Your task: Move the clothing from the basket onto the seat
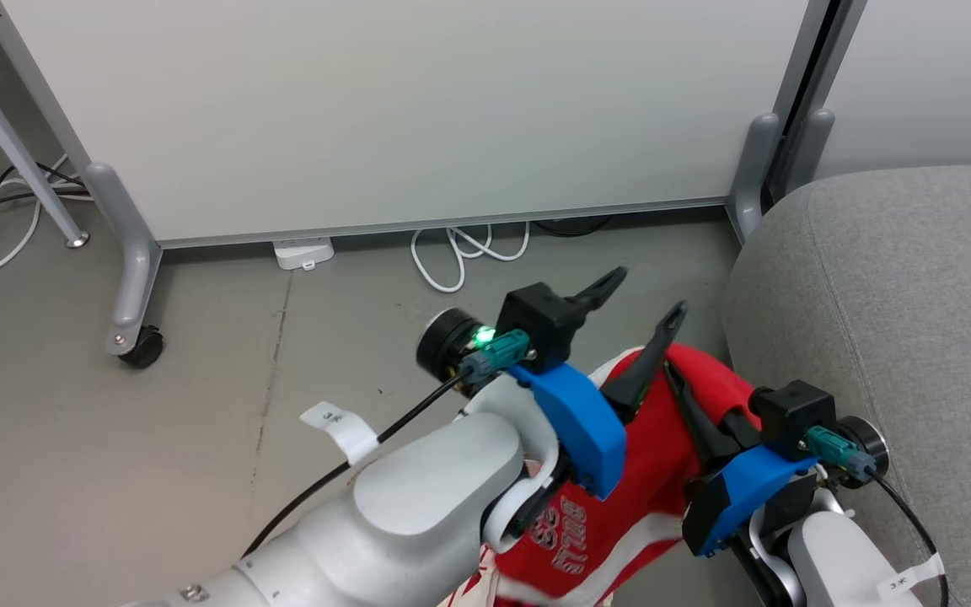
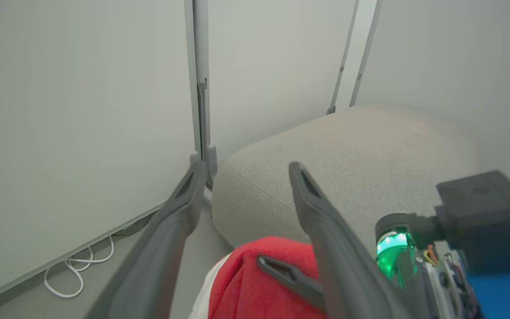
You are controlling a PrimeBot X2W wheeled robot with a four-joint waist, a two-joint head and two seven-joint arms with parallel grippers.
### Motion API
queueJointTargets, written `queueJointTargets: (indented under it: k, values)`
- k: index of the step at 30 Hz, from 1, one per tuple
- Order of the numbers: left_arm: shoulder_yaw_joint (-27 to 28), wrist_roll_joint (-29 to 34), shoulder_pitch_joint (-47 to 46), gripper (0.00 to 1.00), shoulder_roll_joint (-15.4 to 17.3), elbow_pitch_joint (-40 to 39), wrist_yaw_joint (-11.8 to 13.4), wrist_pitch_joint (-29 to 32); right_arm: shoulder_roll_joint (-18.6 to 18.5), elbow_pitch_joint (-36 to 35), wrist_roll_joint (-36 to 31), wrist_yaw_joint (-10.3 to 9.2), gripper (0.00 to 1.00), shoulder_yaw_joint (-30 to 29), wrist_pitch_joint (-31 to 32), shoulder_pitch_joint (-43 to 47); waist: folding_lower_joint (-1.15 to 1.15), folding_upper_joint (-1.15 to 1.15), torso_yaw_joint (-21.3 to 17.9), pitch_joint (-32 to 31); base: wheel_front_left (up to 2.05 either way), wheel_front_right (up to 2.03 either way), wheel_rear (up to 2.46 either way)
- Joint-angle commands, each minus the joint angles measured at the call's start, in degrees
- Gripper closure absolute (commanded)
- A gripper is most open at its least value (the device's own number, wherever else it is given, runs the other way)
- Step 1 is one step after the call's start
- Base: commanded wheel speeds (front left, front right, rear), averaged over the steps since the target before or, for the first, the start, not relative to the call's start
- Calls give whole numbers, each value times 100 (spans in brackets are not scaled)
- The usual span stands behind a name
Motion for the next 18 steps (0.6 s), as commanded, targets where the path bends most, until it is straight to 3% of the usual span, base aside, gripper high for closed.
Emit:
queueJointTargets:
  k: [1, 12, 18]
  values:
    - [137, 78, 181, 0, 9, 121, -22, -64, -13, -63, -41, 3, 100, -31, -39, 6, 0, 0, 4, 10, 0, 0, 0]
    - [1927, 1585, 1660, 0, 346, -566, -225, -91, -31, -498, -60, 3, 100, -312, -28, 242, 0, 0, 0, 55, 0, 0, 0]
    - [2924, 2508, 2637, 0, 522, -1044, -461, -92, -9, -830, -111, 3, 100, -384, 9, 387, 0, 0, -82, 60, 0, 0, 0]
